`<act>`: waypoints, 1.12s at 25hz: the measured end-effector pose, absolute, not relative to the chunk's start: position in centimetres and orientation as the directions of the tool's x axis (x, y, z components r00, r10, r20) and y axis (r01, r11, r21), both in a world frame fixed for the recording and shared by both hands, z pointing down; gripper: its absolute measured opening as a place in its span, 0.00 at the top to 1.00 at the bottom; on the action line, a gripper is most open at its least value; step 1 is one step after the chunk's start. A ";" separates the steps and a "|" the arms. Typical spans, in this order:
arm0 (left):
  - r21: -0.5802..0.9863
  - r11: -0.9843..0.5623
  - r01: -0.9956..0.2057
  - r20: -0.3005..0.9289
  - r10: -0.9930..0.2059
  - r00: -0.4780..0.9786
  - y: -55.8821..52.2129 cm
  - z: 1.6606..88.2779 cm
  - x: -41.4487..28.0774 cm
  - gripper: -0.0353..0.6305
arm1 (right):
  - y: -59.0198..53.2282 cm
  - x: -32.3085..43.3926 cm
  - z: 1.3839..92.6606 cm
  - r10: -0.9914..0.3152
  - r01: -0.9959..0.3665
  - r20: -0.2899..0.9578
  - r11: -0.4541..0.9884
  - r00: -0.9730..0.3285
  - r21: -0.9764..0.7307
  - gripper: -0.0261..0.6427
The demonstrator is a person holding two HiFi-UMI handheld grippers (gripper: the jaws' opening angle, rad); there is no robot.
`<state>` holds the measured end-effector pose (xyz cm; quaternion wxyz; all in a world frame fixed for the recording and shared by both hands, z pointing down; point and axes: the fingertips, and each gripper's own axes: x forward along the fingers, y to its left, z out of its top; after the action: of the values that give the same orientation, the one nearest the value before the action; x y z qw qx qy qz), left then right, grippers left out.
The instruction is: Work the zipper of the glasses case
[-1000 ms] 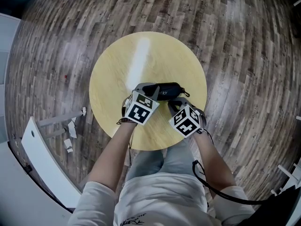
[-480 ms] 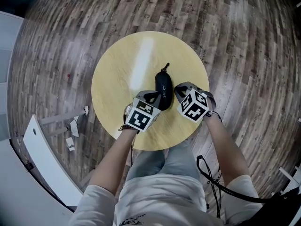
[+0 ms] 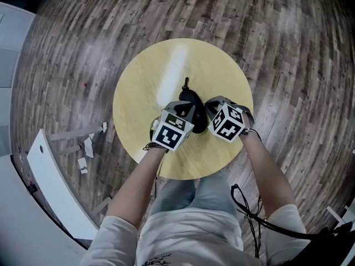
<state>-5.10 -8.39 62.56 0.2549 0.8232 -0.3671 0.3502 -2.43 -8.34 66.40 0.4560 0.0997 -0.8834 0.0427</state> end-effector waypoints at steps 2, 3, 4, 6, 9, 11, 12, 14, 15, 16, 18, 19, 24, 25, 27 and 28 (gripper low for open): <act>0.148 -0.617 -0.773 0.772 -0.416 0.480 -8.4 62.9 -4.8 0.94 | -8.2 -2.2 66.6 -0.125 -0.198 0.821 0.980 -0.557 0.015 0.96; 0.138 -0.626 -0.768 0.779 -0.411 0.475 -8.4 63.0 -4.9 0.94 | -8.1 -2.1 66.5 -0.119 -0.189 0.822 0.982 -0.557 0.014 0.96; 0.134 -0.631 -0.764 0.782 -0.406 0.473 -8.3 63.0 -4.9 0.94 | -8.0 -2.0 66.5 -0.113 -0.178 0.824 0.984 -0.556 0.014 0.96; 0.153 -0.622 -0.768 0.780 -0.401 0.480 -8.2 63.2 -5.2 0.94 | -7.4 -2.0 66.4 -0.098 -0.154 0.830 0.988 -0.549 0.015 0.96; 0.166 -0.615 -0.771 0.779 -0.398 0.485 -8.2 63.2 -5.4 0.94 | -6.1 -1.6 66.5 -0.065 -0.127 0.841 0.992 -0.538 -0.004 0.96; 0.163 -0.622 -0.766 0.780 -0.394 0.487 -8.3 63.1 -5.2 0.94 | -4.9 -1.0 66.5 -0.047 -0.117 0.845 0.993 -0.533 -0.018 0.96; 0.163 -0.623 -0.766 0.779 -0.395 0.487 -8.3 63.0 -5.2 0.94 | -4.3 -0.8 66.5 -0.041 -0.117 0.845 0.993 -0.533 -0.025 0.96; 0.161 -0.621 -0.767 0.777 -0.400 0.487 -8.4 63.1 -5.2 0.94 | -3.2 -0.3 66.5 -0.032 -0.127 0.843 0.991 -0.537 -0.043 0.96; 0.161 -0.622 -0.767 0.776 -0.400 0.487 -8.4 63.1 -5.2 0.94 | -2.6 -0.2 66.4 -0.028 -0.132 0.842 0.990 -0.538 -0.051 0.96; 0.162 -0.622 -0.766 0.776 -0.399 0.488 -8.4 63.1 -5.2 0.94 | -2.0 0.0 66.4 -0.024 -0.137 0.842 0.989 -0.539 -0.059 0.96; 0.166 -0.621 -0.766 0.776 -0.397 0.490 -8.5 63.2 -5.2 0.94 | -0.7 0.1 66.4 -0.016 -0.148 0.840 0.986 -0.543 -0.077 0.96; 0.165 -0.620 -0.767 0.776 -0.398 0.489 -8.5 63.2 -5.3 0.94 | 0.0 0.1 66.4 -0.013 -0.158 0.837 0.983 -0.547 -0.088 0.96; 0.151 -0.627 -0.764 0.768 -0.413 0.490 -8.4 63.0 -5.2 0.94 | 3.0 -1.1 66.1 -0.023 -0.246 0.809 0.957 -0.587 -0.152 0.96; 0.151 -0.628 -0.763 0.767 -0.413 0.491 -8.4 62.9 -5.3 0.94 | 3.5 -1.5 65.9 -0.027 -0.265 0.802 0.950 -0.597 -0.165 0.96; 0.152 -0.628 -0.763 0.764 -0.416 0.494 -8.4 63.0 -5.3 0.94 | 4.2 -2.7 65.8 -0.040 -0.301 0.790 0.936 -0.612 -0.186 0.96; 0.152 -0.627 -0.764 0.761 -0.419 0.495 -8.4 62.9 -5.4 0.94 | 4.3 -3.2 65.8 -0.048 -0.319 0.786 0.928 -0.616 -0.193 0.96</act>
<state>-5.36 -8.43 62.89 0.2438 0.8296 -0.3566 0.3538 -3.20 4.30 65.80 0.4259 0.1038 -0.8846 0.1592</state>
